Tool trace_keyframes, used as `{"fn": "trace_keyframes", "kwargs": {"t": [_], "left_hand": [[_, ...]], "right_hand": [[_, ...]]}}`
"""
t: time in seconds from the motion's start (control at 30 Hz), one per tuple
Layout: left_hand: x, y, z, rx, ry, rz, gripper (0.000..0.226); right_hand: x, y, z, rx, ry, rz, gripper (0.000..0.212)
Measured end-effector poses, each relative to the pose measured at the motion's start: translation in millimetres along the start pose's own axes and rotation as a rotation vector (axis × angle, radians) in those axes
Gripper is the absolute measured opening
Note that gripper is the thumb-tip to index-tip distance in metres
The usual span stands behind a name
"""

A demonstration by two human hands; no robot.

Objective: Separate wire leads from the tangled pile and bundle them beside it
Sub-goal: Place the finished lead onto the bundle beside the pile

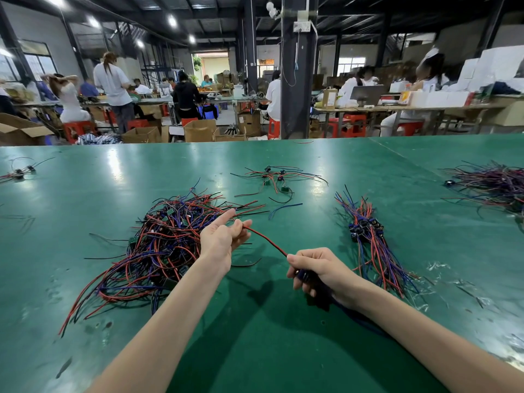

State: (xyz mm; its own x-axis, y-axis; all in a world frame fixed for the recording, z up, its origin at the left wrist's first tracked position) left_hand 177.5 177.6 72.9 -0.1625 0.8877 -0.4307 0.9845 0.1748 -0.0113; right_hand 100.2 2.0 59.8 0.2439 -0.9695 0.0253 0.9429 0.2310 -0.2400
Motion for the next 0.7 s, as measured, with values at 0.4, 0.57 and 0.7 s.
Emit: {"fn": "trace_keyframes", "kwargs": {"t": [0.4, 0.57, 0.7], "left_hand": [[-8.6, -3.5, -7.0, -0.062, -0.097, 0.031, 0.028], [-18.3, -5.5, -2.5, -0.029, -0.139, 0.083, 0.028], [-39.1, -21.6, 9.7, 0.012, 0.03, 0.212, 0.032]], "right_hand": [[-5.5, -3.3, 6.5, 0.0, 0.031, 0.134, 0.027], [0.8, -2.3, 17.3, 0.076, 0.077, 0.081, 0.025], [21.2, 1.3, 22.8, 0.129, 0.129, -0.117, 0.028]]}}
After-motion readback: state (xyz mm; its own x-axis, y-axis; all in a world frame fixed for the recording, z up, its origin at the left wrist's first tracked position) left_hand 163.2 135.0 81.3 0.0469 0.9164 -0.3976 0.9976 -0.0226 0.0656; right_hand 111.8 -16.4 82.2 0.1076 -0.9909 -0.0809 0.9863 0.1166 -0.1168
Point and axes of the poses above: each hand's wrist, its own y-axis towards the middle knuckle, its own x-axis out of the back of the hand, z = x × y, the point moved 9 cm from there along y, towards the middle knuckle, and after that the axes turned 8 degrees about -x, right-handed, at the moved point
